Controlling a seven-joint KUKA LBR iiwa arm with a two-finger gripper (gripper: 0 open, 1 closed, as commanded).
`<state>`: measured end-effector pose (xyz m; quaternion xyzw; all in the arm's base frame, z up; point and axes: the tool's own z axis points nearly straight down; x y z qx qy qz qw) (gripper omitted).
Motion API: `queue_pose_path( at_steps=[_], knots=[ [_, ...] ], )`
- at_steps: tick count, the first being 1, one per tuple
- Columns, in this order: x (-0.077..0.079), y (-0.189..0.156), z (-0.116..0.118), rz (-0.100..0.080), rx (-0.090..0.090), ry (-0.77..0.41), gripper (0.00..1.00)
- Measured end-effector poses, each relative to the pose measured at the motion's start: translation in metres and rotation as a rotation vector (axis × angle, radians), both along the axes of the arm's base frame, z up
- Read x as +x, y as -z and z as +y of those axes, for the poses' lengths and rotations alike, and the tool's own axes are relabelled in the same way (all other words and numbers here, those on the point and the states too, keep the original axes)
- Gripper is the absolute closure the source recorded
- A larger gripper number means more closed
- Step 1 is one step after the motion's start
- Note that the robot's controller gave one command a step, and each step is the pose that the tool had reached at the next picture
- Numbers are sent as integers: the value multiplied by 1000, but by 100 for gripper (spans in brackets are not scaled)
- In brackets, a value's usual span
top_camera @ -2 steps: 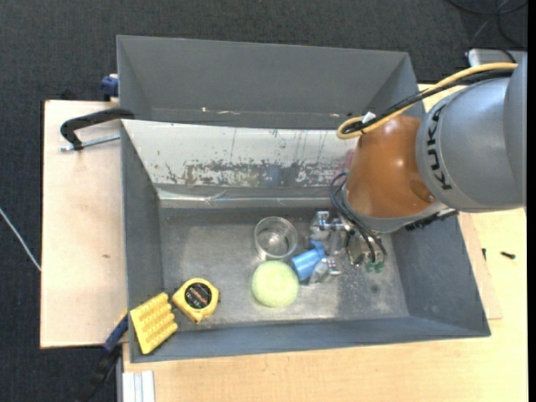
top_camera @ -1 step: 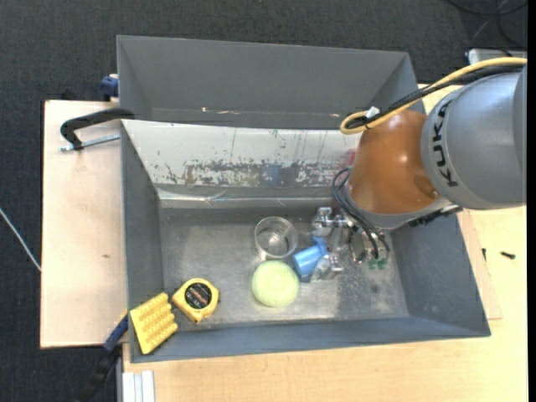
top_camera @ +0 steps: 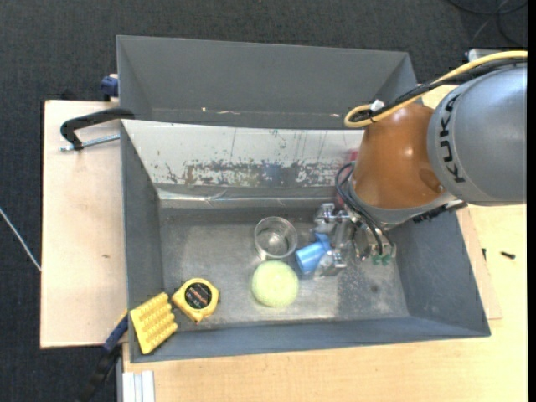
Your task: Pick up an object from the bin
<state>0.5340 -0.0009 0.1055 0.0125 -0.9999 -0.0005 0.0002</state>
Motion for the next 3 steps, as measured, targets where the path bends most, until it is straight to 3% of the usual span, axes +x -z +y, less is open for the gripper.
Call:
queue_pose_path(
  at_steps=[3],
  knots=[
    [2, -50, 0, -9, 0, 0, 100]
  ],
)
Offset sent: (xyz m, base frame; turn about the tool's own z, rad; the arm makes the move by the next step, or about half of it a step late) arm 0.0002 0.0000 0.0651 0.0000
